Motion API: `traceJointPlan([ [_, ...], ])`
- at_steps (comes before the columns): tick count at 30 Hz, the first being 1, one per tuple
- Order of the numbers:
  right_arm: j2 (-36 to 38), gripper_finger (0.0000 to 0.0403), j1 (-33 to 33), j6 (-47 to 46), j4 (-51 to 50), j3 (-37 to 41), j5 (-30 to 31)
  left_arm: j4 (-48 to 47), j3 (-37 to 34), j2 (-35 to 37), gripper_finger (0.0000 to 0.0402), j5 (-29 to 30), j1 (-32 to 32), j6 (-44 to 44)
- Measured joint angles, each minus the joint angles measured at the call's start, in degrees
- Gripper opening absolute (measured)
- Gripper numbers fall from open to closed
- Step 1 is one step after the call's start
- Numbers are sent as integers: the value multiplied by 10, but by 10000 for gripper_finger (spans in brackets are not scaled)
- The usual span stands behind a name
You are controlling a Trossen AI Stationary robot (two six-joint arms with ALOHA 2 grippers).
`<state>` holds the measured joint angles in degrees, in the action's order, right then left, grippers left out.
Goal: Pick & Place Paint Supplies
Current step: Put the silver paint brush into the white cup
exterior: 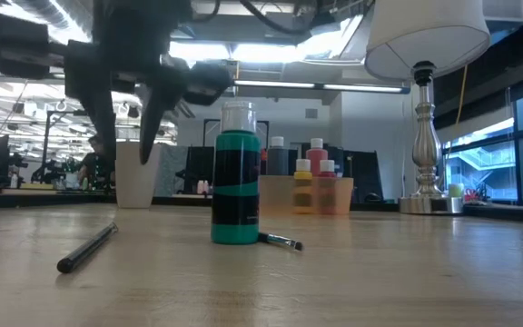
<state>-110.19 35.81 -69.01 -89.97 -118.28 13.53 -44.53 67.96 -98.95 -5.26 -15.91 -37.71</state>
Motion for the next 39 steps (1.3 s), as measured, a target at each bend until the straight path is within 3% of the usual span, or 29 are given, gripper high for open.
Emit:
traceJointPlan([
  [9,0,240,4,-2,0,0,6,-2,0,-54,104,-3,-2,14],
  [39,0,240,7,4,3,9,9,7,0,-73,104,31,-14,10],
])
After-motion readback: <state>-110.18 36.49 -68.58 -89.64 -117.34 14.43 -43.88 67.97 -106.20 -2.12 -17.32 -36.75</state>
